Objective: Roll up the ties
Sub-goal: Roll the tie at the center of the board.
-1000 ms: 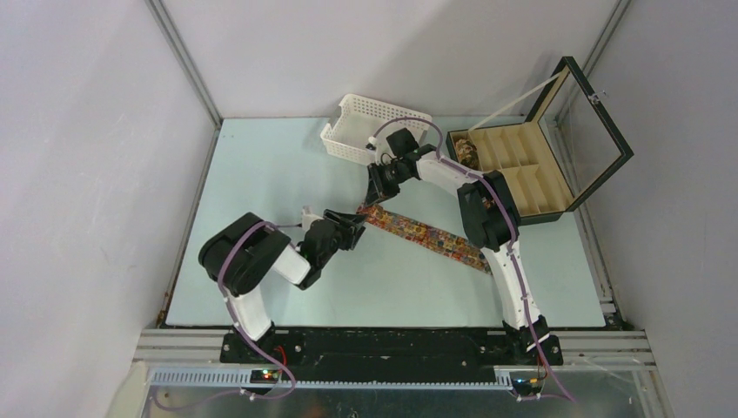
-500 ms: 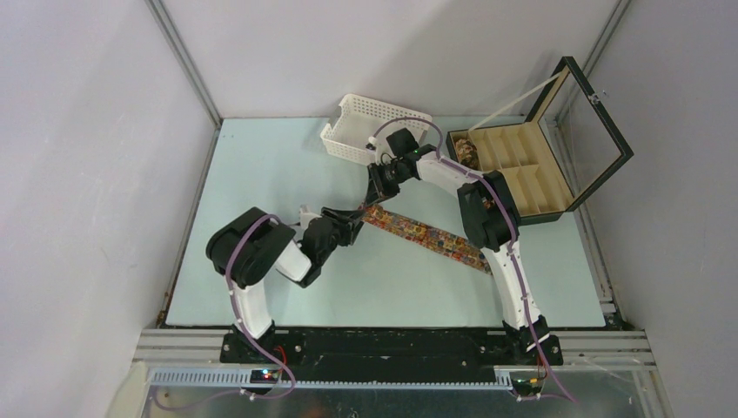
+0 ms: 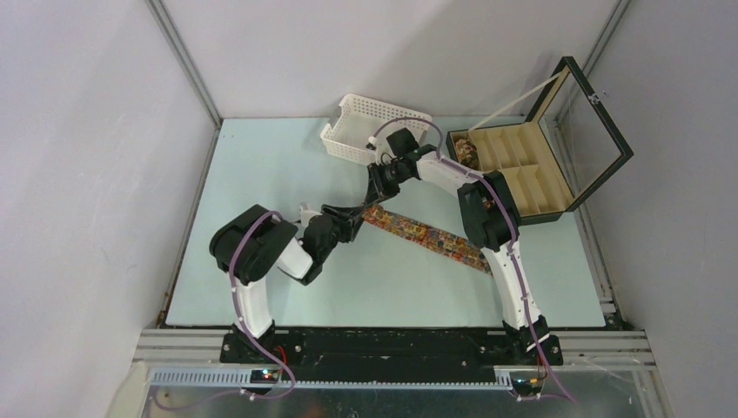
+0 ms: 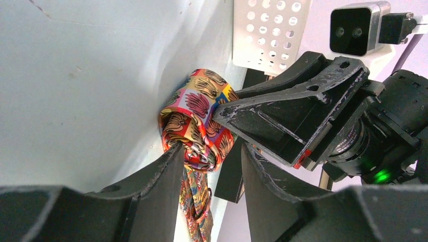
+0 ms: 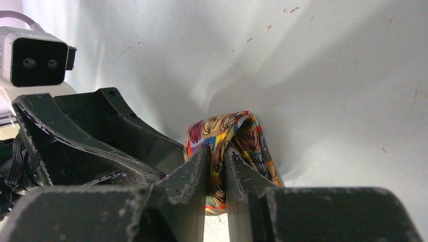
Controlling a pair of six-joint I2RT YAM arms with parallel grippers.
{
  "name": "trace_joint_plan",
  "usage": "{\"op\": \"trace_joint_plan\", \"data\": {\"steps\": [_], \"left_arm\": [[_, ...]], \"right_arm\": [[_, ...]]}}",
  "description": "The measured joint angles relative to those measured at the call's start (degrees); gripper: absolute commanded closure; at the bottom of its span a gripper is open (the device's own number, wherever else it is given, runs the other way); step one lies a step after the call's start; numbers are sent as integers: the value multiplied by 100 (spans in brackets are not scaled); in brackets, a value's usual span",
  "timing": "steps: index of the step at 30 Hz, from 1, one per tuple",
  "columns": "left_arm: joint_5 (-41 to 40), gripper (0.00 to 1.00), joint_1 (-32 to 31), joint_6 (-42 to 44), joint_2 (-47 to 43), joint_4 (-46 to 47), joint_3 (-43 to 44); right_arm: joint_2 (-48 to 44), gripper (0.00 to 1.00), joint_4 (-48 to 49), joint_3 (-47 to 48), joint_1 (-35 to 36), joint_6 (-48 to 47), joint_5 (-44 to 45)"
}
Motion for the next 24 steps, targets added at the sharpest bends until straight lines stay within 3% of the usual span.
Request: {"op": "trace_joint_plan", "data": {"steps": [6, 11, 24], "left_arm": [[4, 53, 20, 0, 55, 22, 61], [7, 63, 50, 4, 74, 22, 63], [20, 71, 103, 4, 140, 17, 175]], "right_arm": [[-2, 74, 0, -2, 0, 0, 0], [-11, 68, 4, -26, -2, -2, 0], [-63, 67, 11, -61, -2, 0, 0]]}}
